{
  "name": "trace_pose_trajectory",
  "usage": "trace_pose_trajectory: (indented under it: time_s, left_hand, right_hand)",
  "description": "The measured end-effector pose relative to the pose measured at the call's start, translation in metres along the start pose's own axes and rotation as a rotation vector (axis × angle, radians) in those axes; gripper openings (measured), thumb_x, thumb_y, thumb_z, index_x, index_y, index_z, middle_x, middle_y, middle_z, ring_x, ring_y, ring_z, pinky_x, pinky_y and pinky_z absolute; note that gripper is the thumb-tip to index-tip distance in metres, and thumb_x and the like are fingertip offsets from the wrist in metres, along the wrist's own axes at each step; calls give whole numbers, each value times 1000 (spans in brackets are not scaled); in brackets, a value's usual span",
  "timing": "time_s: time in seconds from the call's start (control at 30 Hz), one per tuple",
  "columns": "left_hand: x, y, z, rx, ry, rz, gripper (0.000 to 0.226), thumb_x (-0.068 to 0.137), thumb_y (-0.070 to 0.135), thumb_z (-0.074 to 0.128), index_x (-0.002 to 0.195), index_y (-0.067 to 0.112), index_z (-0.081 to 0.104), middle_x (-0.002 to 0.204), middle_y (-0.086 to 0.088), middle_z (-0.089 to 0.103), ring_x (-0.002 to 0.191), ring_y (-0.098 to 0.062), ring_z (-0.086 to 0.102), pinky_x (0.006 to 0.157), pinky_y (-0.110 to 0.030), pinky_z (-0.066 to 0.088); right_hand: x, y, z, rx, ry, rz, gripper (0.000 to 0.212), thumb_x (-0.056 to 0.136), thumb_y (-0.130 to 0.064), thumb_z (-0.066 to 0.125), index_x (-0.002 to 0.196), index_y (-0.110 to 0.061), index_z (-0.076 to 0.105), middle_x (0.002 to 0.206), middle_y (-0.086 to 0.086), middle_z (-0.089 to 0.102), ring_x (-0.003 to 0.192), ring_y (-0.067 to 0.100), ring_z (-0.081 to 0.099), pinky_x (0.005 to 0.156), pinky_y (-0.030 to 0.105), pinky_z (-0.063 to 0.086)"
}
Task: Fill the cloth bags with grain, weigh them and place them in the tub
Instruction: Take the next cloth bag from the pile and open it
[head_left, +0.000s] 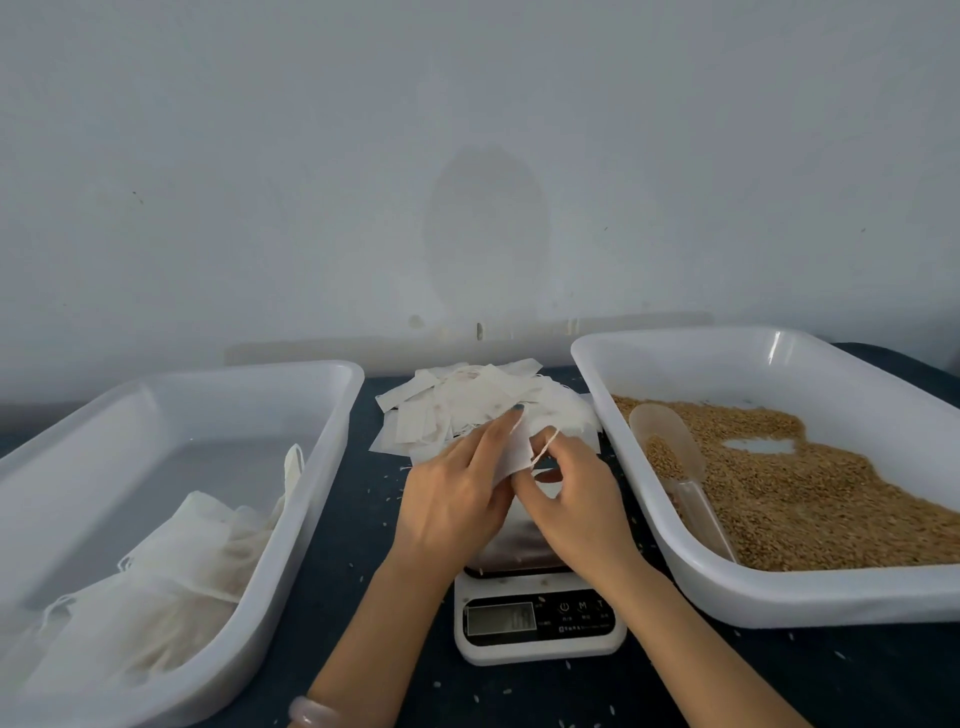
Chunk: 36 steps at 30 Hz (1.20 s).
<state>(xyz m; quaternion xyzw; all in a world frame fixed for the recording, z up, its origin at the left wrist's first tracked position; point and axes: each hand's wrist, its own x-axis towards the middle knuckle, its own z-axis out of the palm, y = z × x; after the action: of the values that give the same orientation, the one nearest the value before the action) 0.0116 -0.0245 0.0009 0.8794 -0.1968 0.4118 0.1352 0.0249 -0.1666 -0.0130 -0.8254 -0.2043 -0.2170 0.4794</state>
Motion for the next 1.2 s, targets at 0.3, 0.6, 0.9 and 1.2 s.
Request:
trace_pose_trajectory:
  time_s: [0.3,0.6,0.9,1.2]
  left_hand:
    - [0,0,-1,-108,-58,-172,81,64,-15,58,137,18,54,140,1,57,83,-21,68,44,-17,34]
    - [-2,-7,6,-204,-191,-41,47,85,8,43,128,17,61,160,-9,27,149,-21,23,113,-54,33]
    - [-3,-8,-2,-177,-64,-143,45,87,15,33,114,15,69,143,-3,52,123,-21,55,92,-37,52]
    - [-2,-8,3,-325,-49,-298,47,92,12,33,130,17,61,150,11,43,104,-3,54,72,-40,56]
  right_hand:
    - [0,5,-2,-151,0,57,27,81,-31,67,73,-37,42,73,-14,56,71,7,57,63,29,52]
    - [1,3,-3,-114,8,44,23,87,-25,67,84,-34,46,76,-13,60,73,6,61,67,31,55]
    - [2,0,-3,-23,47,22,18,87,-29,70,89,-33,52,81,-16,64,81,2,63,67,25,56]
    - [0,-5,-5,-314,163,-337,17,80,-11,70,88,-24,62,90,-14,61,88,7,57,69,25,52]
